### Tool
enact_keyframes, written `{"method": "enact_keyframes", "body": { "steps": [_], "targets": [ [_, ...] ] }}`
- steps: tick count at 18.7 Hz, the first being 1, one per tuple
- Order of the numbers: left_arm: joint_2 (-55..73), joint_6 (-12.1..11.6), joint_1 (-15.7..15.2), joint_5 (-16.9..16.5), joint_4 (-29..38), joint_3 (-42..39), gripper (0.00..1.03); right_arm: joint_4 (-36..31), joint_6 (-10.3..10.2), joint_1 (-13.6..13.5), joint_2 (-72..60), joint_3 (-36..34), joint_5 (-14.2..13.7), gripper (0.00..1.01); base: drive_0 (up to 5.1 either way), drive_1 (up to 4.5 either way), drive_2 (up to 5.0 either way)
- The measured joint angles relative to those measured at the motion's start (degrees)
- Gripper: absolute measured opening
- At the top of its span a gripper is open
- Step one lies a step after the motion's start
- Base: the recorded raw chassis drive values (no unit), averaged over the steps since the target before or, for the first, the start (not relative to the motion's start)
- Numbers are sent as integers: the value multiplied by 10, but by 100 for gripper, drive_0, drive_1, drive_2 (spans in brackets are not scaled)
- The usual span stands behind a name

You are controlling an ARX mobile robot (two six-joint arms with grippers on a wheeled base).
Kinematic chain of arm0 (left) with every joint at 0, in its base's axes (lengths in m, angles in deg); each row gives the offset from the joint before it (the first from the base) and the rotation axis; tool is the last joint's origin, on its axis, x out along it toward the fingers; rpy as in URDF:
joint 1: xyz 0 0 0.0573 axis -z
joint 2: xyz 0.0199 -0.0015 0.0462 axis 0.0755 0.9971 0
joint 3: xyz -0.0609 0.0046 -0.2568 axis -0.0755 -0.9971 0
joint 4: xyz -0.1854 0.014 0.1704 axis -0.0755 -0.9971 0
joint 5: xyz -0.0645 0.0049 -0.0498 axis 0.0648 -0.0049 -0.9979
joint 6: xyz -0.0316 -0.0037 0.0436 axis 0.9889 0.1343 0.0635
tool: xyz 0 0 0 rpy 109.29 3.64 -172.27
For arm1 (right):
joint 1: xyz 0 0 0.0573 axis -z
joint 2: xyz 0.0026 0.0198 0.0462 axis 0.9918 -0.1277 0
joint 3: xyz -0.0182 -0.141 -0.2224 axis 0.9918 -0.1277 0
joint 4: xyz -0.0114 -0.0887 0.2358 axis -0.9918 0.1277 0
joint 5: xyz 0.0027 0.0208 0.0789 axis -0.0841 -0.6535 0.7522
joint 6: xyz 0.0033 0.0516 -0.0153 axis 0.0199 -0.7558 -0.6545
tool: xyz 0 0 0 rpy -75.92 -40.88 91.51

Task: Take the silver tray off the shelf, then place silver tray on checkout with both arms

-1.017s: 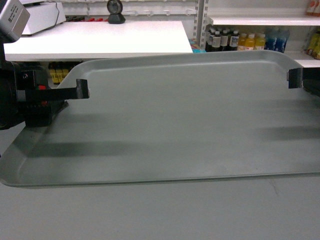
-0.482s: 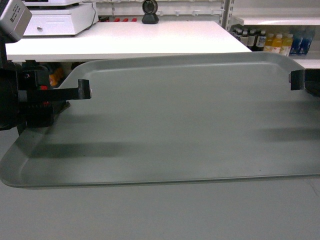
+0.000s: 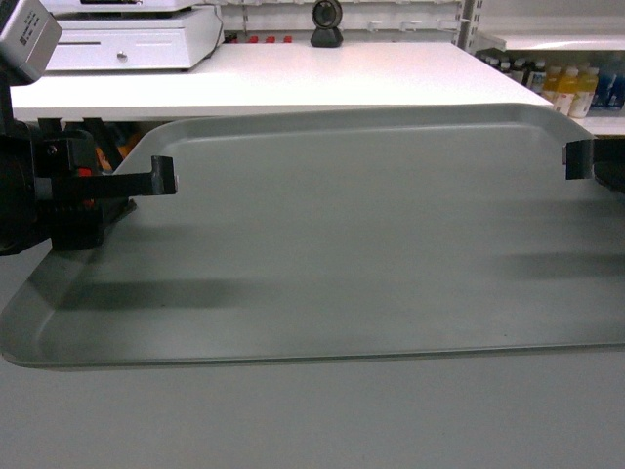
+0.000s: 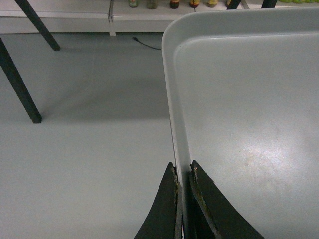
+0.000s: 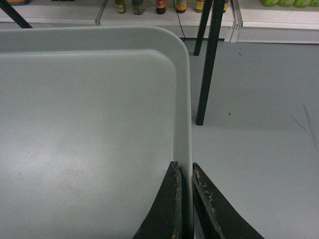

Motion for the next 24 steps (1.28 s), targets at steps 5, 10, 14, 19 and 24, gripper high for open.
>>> {"method": "enact_keyframes", "body": {
  "steps": [5,10,14,19,24],
  "targets": [
    [0,0,0,1,-1,0,4,-3,0,0,0,0,0,3,0,0,0],
    [0,0,0,1,-1,0,4,-2,0,0,0,0,0,3,0,0,0],
    [0,0,0,1,1,0,4,-3,0,0,0,0,-1,3,0,0,0],
    [0,0,0,1,-2,0,4,0,0,0,0,0,-1,3,3,423,-417],
    [0,0,0,1,0,0,4,-4,0,0,0,0,-1,3,3,423,-417]
  ]
}}
